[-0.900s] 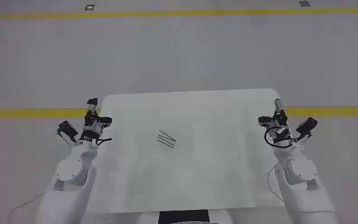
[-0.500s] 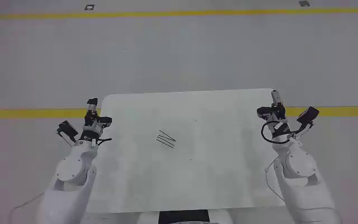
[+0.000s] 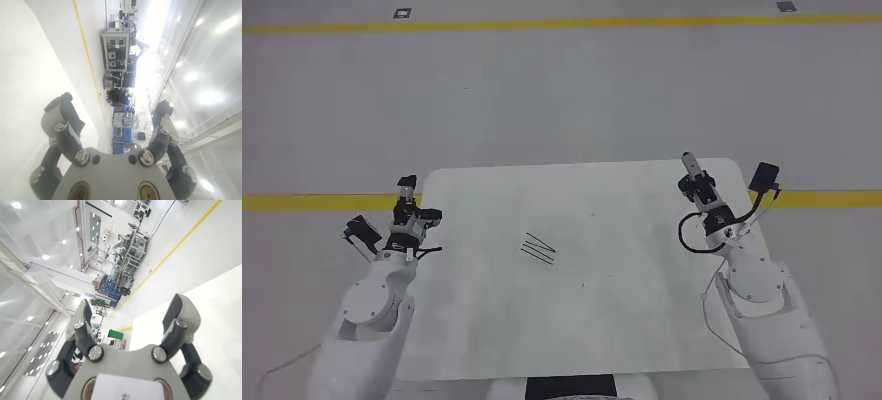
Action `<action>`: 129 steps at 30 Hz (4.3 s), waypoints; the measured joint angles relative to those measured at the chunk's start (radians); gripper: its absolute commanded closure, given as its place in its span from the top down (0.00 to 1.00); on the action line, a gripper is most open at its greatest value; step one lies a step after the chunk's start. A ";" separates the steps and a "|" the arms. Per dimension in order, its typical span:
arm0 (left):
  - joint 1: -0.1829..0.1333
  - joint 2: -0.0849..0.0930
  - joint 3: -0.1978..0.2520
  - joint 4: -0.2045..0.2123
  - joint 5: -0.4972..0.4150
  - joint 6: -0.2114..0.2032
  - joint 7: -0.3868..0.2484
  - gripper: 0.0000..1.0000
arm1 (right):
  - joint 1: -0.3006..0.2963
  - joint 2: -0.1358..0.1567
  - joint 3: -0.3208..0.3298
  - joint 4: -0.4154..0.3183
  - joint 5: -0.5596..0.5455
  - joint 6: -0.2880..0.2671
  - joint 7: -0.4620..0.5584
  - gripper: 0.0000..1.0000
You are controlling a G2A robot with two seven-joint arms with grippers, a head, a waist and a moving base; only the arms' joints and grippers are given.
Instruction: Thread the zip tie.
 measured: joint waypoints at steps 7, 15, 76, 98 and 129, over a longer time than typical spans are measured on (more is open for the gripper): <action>0.000 0.000 0.000 0.000 0.000 0.000 0.000 1.00 | 0.085 -0.001 -0.060 -0.025 -0.096 -0.030 0.057 1.00; 0.000 0.000 0.000 0.000 0.000 0.000 0.000 1.00 | 0.301 -0.021 -0.238 0.065 -0.269 0.006 0.181 1.00; 0.000 0.000 0.000 0.000 0.000 0.000 0.000 1.00 | 0.991 -0.181 -0.927 0.542 -0.295 -0.286 0.946 1.00; 0.000 0.000 0.000 0.000 0.000 0.000 0.000 1.00 | 0.980 -0.263 -1.040 0.713 -0.308 -0.256 0.833 1.00; 0.000 0.000 0.000 0.000 0.000 0.000 0.000 1.00 | 0.980 -0.275 -1.049 0.749 -0.308 -0.259 0.816 1.00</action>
